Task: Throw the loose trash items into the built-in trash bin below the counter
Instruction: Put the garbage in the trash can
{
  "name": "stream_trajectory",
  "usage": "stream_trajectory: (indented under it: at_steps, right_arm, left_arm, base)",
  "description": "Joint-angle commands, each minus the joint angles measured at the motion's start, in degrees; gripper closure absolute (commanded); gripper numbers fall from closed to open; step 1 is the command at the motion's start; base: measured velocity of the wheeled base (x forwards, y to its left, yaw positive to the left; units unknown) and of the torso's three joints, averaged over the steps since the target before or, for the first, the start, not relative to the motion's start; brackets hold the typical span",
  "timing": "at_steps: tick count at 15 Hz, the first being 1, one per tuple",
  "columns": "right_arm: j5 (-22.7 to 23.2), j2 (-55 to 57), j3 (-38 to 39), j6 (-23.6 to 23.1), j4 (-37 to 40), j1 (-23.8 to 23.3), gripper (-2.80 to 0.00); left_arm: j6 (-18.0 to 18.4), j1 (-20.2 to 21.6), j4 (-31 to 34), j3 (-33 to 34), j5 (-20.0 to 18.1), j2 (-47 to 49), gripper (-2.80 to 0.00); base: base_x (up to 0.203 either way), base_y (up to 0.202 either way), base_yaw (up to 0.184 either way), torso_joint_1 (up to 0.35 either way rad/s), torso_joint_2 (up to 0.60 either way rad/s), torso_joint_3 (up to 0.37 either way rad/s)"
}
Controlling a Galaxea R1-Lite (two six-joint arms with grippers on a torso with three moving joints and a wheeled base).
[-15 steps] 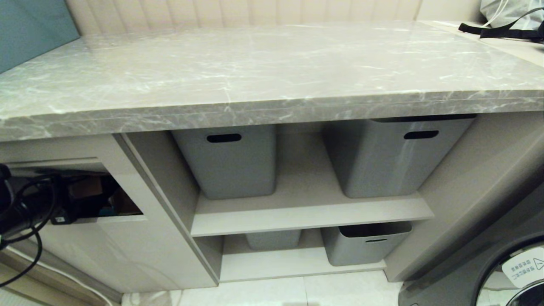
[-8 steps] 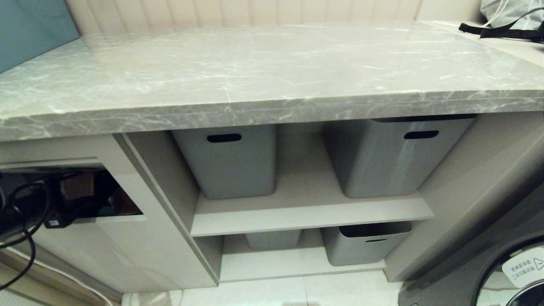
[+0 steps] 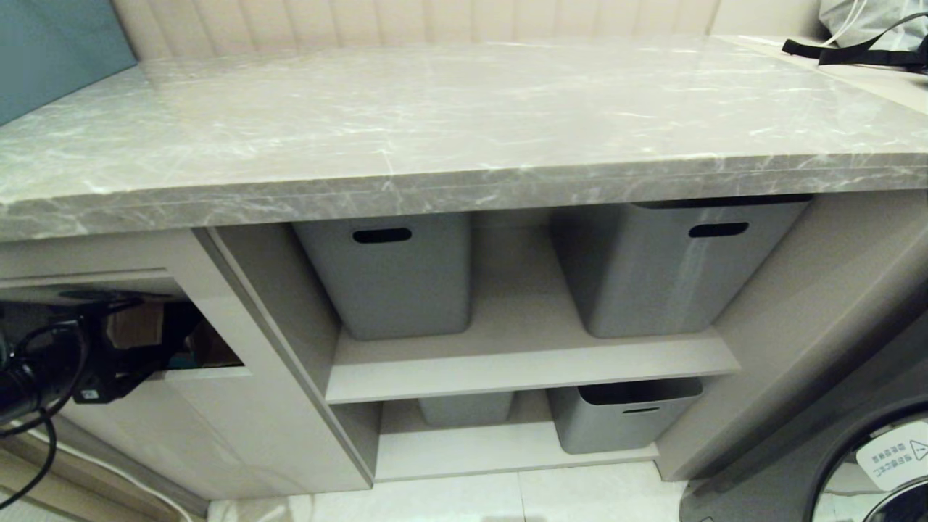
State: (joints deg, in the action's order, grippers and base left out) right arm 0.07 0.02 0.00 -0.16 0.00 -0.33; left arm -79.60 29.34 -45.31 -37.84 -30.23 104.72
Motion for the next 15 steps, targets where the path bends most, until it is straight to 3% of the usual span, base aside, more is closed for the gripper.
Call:
stream_trajectory:
  at_steps: [1, 3, 5, 8, 11, 13, 15]
  right_arm:
    - [0.0, 0.0, 0.0, 0.0, 0.0, 0.0, 0.0]
    - [0.0, 0.0, 0.0, 0.0, 0.0, 0.0, 0.0]
    - [0.0, 0.0, 0.0, 0.0, 0.0, 0.0, 0.0]
    - [0.0, 0.0, 0.0, 0.0, 0.0, 0.0, 0.0]
    - [0.0, 0.0, 0.0, 0.0, 0.0, 0.0, 0.0]
    - [0.0, 0.0, 0.0, 0.0, 0.0, 0.0, 0.0]
    - [0.0, 0.0, 0.0, 0.0, 0.0, 0.0, 0.0]
  left_arm:
    - [0.5, 0.1, -0.2, -0.2, 0.8, 2.2, -2.8]
    - [3.0, 0.2, -0.2, -1.6, 3.2, 4.3, -2.8]
    - [3.3, 1.1, 1.8, -2.8, 2.9, 5.1, -2.8]
    - [3.3, 2.1, 5.7, -9.7, 4.1, 6.4, -2.8]
    - [7.3, 1.9, 7.4, -8.3, 3.9, 5.8, -2.8]
    - [7.2, 2.0, 7.4, -8.0, 3.8, 4.8, -2.8]
    - [6.8, -0.6, 7.5, -6.4, 3.3, 2.0, -2.8]
  base:
    - [0.0, 0.0, 0.0, 0.0, 0.0, 0.0]
    - [0.0, 0.0, 0.0, 0.0, 0.0, 0.0]
    - [0.0, 0.0, 0.0, 0.0, 0.0, 0.0]
    - [0.0, 0.0, 0.0, 0.0, 0.0, 0.0]
    - [0.0, 0.0, 0.0, 0.0, 0.0, 0.0]
    - [0.0, 0.0, 0.0, 0.0, 0.0, 0.0]
    - [0.0, 0.0, 0.0, 0.0, 0.0, 0.0]
